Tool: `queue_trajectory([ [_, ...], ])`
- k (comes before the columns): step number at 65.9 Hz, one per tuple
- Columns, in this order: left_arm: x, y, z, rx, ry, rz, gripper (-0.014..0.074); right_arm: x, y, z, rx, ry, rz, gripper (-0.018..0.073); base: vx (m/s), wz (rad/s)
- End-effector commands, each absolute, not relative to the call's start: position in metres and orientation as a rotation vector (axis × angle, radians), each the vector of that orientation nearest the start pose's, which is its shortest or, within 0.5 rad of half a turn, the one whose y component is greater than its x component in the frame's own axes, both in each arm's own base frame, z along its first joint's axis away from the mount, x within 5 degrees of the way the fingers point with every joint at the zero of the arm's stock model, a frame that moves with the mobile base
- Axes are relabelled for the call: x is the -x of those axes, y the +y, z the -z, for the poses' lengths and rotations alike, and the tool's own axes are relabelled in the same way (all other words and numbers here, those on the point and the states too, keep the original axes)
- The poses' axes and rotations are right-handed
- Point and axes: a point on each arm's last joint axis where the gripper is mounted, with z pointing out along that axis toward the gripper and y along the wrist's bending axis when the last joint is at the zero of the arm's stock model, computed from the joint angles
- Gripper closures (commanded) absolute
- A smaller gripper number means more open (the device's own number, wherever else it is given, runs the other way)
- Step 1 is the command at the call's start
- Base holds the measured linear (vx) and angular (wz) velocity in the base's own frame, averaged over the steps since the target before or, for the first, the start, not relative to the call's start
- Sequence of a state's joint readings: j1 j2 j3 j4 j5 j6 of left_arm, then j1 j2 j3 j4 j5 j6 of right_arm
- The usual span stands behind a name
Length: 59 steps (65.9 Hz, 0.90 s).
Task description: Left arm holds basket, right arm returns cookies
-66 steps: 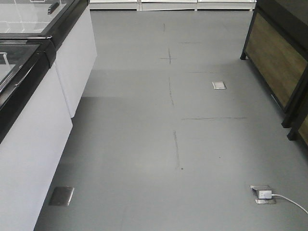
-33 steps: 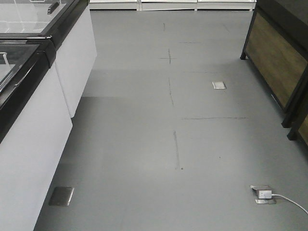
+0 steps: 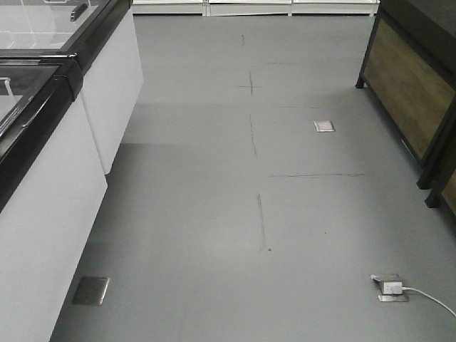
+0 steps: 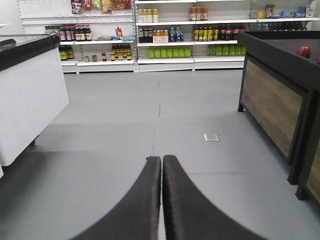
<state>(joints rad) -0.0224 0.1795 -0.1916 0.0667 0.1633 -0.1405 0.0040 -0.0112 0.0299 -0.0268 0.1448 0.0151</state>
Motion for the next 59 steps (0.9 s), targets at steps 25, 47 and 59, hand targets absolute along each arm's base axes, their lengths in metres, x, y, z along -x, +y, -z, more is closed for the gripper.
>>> queue_trajectory([
  [25,-0.085,-0.001,-0.271,0.068,1.666,0.084,0.0601,-0.056,0.000,-0.199,0.015,1.558,0.011,0.0568,0.00,0.00],
  [47,-0.085,-0.001,-0.275,0.269,1.788,0.227,0.0506,-0.056,0.000,-0.199,0.015,1.558,0.011,0.0568,0.00,0.00],
  [59,-0.097,-0.001,-0.280,0.398,1.880,0.289,0.0364,-0.056,0.000,-0.199,0.015,1.558,0.011,0.0568,0.00,0.00],
])
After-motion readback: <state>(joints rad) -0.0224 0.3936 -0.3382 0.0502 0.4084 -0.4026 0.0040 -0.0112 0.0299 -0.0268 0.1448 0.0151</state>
